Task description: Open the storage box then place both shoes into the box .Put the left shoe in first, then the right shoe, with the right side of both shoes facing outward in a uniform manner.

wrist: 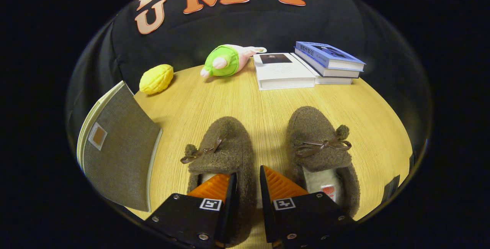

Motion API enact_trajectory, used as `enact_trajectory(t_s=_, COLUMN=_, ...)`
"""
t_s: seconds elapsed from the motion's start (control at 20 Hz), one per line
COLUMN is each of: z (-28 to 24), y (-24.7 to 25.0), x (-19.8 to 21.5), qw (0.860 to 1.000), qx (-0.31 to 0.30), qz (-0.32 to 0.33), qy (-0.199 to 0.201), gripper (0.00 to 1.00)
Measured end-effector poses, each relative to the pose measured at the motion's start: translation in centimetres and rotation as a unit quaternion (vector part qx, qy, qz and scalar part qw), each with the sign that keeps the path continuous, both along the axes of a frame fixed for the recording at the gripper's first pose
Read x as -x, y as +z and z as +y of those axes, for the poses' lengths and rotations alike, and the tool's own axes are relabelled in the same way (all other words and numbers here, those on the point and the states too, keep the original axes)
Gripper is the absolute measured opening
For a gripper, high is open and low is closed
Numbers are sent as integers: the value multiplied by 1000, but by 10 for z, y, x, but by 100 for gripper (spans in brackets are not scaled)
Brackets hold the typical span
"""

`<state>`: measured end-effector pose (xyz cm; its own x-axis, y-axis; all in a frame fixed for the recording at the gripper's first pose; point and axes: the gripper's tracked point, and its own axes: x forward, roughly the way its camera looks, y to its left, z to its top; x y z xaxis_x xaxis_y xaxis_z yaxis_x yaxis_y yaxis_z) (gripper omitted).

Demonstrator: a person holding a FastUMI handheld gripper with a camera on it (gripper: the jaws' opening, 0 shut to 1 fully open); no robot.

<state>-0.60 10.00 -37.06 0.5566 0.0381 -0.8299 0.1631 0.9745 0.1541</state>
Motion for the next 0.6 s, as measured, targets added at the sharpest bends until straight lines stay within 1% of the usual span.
enact_trajectory(t_s=0.05, z=1, y=-3, x=-2, qw=1000, qx=5, qz=2, qy=-2, gripper=31)
enact_trajectory(t_s=0.1, z=3, y=-7, x=-2, qw=1000, qx=5, qz=5, qy=-3, gripper=23)
enact_trajectory(t_s=0.25, z=3, y=-5, x=-4, qw=1000, qx=-2, qz=1, qy=-21, gripper=14)
enact_trajectory(t_s=0.3, z=5, y=-2, x=-5, qw=1000, qx=-12, qz=-1, qy=-26, gripper=9)
enact_trajectory(t_s=0.4, z=10, y=8, x=-7, qw=999, qx=-25, qz=-13, qy=-20, gripper=7)
enact_trajectory(t_s=0.5, z=13, y=20, x=-12, qw=999, qx=-21, qz=-33, qy=-13, gripper=7)
enact_trajectory(t_s=0.6, z=21, y=30, x=-13, qw=998, qx=-34, qz=-44, qy=-8, gripper=7)
